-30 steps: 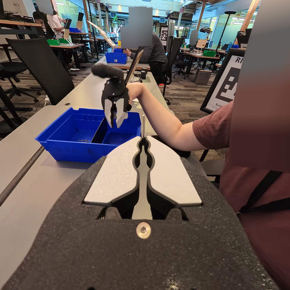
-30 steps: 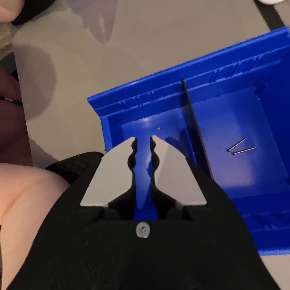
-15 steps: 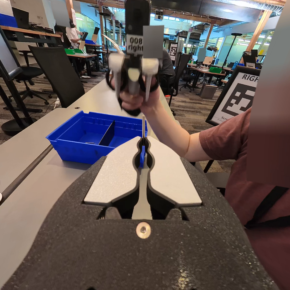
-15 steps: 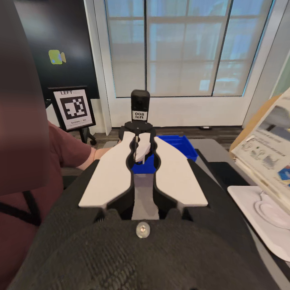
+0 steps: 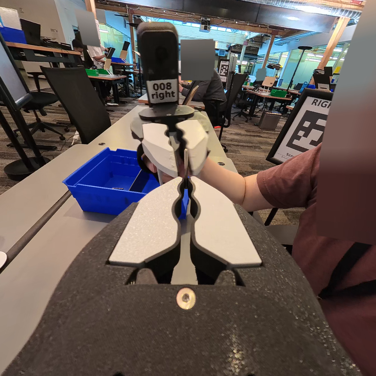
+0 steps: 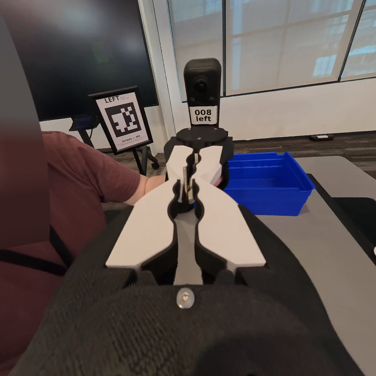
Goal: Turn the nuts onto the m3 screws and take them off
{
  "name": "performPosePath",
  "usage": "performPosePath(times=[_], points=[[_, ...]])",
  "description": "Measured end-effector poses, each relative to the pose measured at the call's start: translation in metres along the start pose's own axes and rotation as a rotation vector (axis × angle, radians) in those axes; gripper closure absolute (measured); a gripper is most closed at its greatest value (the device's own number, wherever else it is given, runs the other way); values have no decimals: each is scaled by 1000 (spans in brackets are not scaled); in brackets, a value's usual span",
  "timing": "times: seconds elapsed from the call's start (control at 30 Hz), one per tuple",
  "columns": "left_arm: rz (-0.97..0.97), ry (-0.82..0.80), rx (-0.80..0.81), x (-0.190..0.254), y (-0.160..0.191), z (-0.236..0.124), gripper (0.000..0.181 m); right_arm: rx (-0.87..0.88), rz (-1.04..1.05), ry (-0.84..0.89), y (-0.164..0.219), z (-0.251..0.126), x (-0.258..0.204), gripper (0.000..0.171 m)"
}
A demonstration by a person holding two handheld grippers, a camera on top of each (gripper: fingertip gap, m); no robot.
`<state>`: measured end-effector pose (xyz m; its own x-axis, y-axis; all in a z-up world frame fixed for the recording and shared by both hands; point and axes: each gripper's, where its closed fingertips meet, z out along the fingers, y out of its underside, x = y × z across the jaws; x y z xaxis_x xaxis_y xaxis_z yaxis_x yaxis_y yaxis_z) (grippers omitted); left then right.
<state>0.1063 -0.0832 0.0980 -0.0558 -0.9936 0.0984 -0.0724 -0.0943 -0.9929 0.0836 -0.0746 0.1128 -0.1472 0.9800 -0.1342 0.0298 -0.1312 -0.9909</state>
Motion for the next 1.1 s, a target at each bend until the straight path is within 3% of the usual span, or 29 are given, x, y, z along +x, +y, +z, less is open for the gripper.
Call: performPosePath(times=[0.1,0.2,0.3,0.37,0.5,0.57,0.7,0.8,0.9,1.0,1.1], points=[[5,17,-3,3,0,0,177,8,21,-33,0,0,-3,168],[-8,2,0,1,0,1,156,10,21,-23,-1,-3,0,168],[1,-75,-13,-11,0,-4,151,-18,8,61,-3,-22,12,168],[-9,-102,-22,-15,-1,-9,151,-78,-26,298,-2,-63,46,168],[-43,-115,-28,-19,-3,-16,153,-378,106,1085,53,-226,139,168],[-57,-133,-53,-24,1,-18,152,-490,270,1247,91,-278,154,168],[-80,-147,-92,-30,7,-20,153,-687,506,1287,155,-311,160,167],[-94,-159,-117,-33,11,-21,154,-761,588,1281,178,-315,160,167],[-121,-146,-126,-33,14,-20,154,-784,620,1276,186,-315,161,167],[-186,-81,-113,-27,14,-17,156,-833,605,1303,188,-321,160,149],[-188,-112,-131,-32,15,-23,156,-788,564,1315,176,-320,162,148]])
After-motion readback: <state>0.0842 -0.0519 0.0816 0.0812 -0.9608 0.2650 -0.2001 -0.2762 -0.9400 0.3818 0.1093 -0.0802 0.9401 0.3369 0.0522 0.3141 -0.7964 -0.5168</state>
